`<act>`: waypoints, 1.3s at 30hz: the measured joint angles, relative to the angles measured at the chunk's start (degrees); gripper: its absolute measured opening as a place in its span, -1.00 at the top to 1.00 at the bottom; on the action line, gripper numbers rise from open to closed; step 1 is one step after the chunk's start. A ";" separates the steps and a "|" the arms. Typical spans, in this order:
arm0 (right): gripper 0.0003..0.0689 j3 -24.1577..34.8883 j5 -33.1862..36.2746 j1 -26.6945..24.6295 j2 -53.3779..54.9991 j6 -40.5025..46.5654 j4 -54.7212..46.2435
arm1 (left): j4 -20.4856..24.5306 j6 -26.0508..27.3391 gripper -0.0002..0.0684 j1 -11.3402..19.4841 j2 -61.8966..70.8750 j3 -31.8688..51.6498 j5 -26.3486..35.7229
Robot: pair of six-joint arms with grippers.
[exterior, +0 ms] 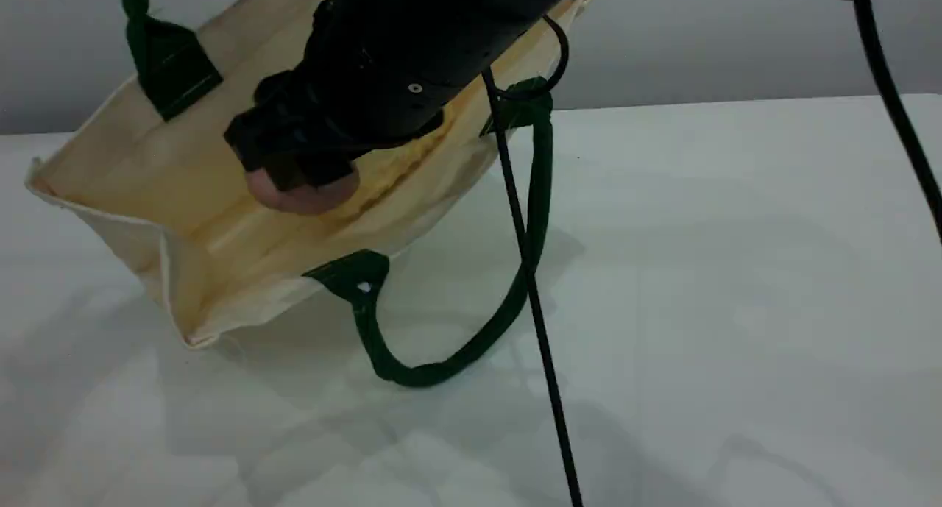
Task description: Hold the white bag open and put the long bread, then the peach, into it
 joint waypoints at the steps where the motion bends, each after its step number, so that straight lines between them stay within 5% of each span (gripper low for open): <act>1: -0.50 0.00 0.00 0.00 0.00 0.00 0.36 | 0.00 -0.04 0.73 0.00 0.00 0.00 0.00; 5: -0.81 0.05 0.00 0.00 -0.52 0.00 0.55 | 0.05 -0.04 0.73 0.00 0.00 0.00 0.00; 14: -0.70 0.05 4.87 -3.38 -6.65 0.00 -0.07 | 0.05 -0.04 0.73 0.00 0.00 0.00 0.00; 20: -0.68 0.05 11.79 -11.04 -12.85 0.00 -1.26 | 0.05 -0.24 0.73 0.00 0.00 0.00 0.00; 39: -0.68 0.05 18.96 -38.20 -18.90 0.02 -1.26 | -0.25 -0.70 0.73 0.00 0.00 0.00 0.00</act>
